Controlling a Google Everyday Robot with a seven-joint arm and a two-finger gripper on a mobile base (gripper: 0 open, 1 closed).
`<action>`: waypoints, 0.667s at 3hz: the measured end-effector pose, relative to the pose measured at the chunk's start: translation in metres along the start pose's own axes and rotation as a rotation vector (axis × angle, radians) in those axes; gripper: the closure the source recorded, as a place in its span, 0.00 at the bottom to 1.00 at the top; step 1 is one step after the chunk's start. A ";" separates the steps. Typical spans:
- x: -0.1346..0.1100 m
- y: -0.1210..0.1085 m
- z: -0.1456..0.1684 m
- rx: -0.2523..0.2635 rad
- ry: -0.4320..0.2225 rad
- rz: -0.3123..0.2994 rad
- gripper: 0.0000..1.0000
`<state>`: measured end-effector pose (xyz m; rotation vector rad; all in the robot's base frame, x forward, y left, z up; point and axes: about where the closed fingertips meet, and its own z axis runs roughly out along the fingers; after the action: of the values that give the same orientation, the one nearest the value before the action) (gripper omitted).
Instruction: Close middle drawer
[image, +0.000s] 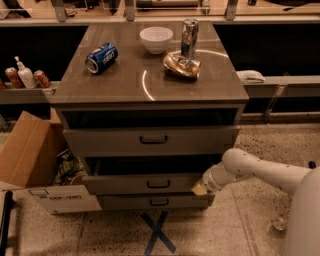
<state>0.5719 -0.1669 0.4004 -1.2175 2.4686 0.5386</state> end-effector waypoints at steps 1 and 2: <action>-0.017 -0.012 0.001 0.026 0.003 -0.008 1.00; -0.036 -0.012 -0.008 0.045 0.007 -0.009 1.00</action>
Offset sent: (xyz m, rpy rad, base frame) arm 0.0444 0.0227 0.0496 -0.0541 -0.0543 -0.0249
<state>0.6007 -0.1530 0.4215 -1.2150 2.4661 0.4751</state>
